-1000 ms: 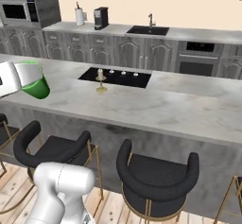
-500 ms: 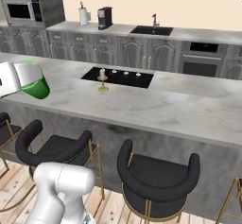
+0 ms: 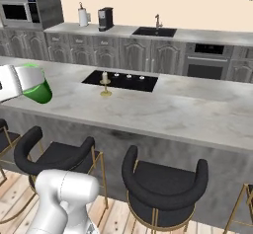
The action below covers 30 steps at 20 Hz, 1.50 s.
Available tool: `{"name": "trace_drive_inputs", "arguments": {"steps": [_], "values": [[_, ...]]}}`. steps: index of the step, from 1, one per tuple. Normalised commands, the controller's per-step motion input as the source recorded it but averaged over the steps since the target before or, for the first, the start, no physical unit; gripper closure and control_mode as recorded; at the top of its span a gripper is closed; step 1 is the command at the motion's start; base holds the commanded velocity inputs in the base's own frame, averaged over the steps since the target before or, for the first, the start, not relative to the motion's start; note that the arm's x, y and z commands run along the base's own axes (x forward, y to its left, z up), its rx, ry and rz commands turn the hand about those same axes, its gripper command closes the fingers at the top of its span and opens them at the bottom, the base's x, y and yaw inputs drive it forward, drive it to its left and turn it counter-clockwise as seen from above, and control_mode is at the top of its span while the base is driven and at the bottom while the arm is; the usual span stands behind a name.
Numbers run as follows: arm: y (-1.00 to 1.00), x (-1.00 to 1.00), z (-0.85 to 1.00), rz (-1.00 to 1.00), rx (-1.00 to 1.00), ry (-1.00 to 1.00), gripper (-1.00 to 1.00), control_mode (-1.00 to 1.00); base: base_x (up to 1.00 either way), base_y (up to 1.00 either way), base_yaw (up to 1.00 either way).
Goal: Open the cabinet directly in front. Then move the liquor and the cup to the dining counter with the candle on it.
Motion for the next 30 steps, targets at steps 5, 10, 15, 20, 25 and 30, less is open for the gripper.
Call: {"name": "trace_drive_inputs", "arguments": {"steps": [5,10,15,20,25,30], "values": [[0.0,0.0,0.0,0.0,0.0,0.0,1.0,1.0,1.0,-0.41,-0.19],[0.0,0.0,0.0,0.0,0.0,0.0,1.0,1.0,1.0,-0.32,-0.19],[0.0,0.0,0.0,0.0,0.0,0.0,1.0,1.0,0.76,-0.17,-0.22],[0.0,0.0,0.0,0.0,0.0,0.0,1.0,-1.0,0.13,0.0,-0.02],[0.0,0.0,0.0,0.0,0.0,0.01,1.0,-1.0,0.0,0.0,0.0],[0.0,0.2,0.0,0.0,0.0,0.08,1.0,-1.0,0.0,0.0,0.0]]}}
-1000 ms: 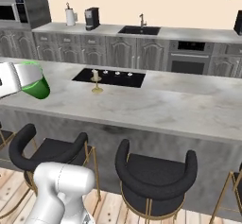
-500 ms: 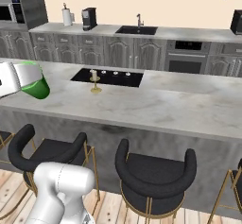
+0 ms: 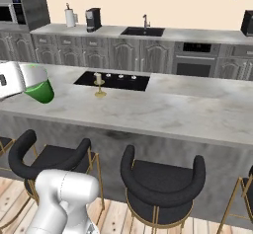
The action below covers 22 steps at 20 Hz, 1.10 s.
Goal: Open the cabinet directly in front. Then move the liquor and the cup to the dining counter with the candle on it.
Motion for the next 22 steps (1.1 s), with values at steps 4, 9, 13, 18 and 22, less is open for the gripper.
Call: {"name": "trace_drive_inputs", "arguments": {"steps": [4,9,13,18,22], "values": [[-0.13,0.41,0.0,0.0,0.0,0.15,1.0,-1.0,0.0,0.0,0.0],[-0.2,0.39,0.0,0.0,0.0,0.09,1.0,-1.0,0.0,0.0,0.0],[-0.05,0.32,-0.01,0.0,0.0,0.05,1.0,-1.0,0.0,0.0,0.0],[0.0,0.43,-0.19,0.0,0.0,0.22,1.0,-1.0,0.0,0.0,0.0],[0.0,0.57,-0.31,0.0,0.0,0.26,1.0,-1.0,0.0,0.0,0.0]]}}
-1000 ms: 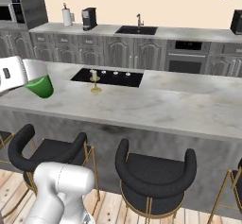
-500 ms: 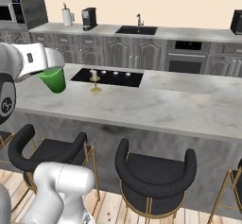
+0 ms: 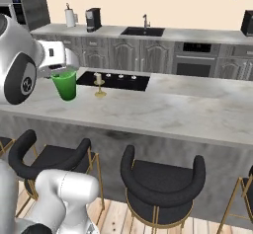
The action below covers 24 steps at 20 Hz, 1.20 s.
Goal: Open the cabinet directly in front. Then move the liquor and the cup to the dining counter with the candle on it.
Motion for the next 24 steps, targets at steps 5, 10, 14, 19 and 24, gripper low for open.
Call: {"name": "trace_drive_inputs", "arguments": {"steps": [5,10,14,19,24], "values": [[0.0,0.59,-0.34,0.0,0.0,0.2,1.0,-1.0,0.0,0.0,0.0],[0.0,0.54,-0.37,0.0,0.0,0.12,1.0,-1.0,0.0,0.0,0.0],[0.0,0.36,-0.31,0.0,0.01,-0.01,1.0,-1.0,0.0,0.0,0.0],[-0.02,0.37,-0.32,0.0,0.03,-0.05,1.0,-1.0,0.0,0.0,0.0],[0.0,0.48,-0.31,0.0,0.02,0.0,1.0,-1.0,0.0,0.0,0.0]]}}
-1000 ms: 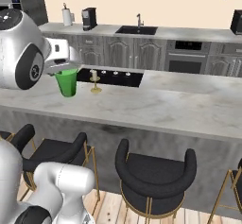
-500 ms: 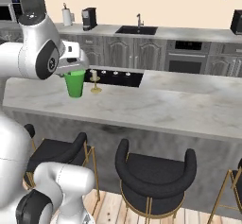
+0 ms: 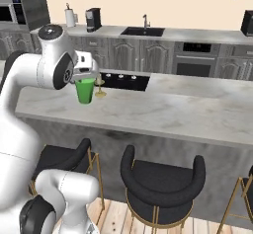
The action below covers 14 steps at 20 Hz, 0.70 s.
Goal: Open the cabinet directly in front. Then move the liquor and the cup to the dining counter with the candle on it.
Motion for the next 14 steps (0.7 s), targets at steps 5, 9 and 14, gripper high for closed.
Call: {"name": "trace_drive_inputs", "arguments": {"steps": [5,9,14], "values": [[0.0,0.51,-0.27,0.0,0.0,0.0,1.0,-1.0,0.0,0.0,0.0],[0.0,0.54,-0.24,0.0,0.0,0.0,1.0,-1.0,0.0,0.0,0.0],[0.0,0.55,-0.23,0.0,0.0,0.0,1.0,-1.0,0.0,0.0,0.0]]}}
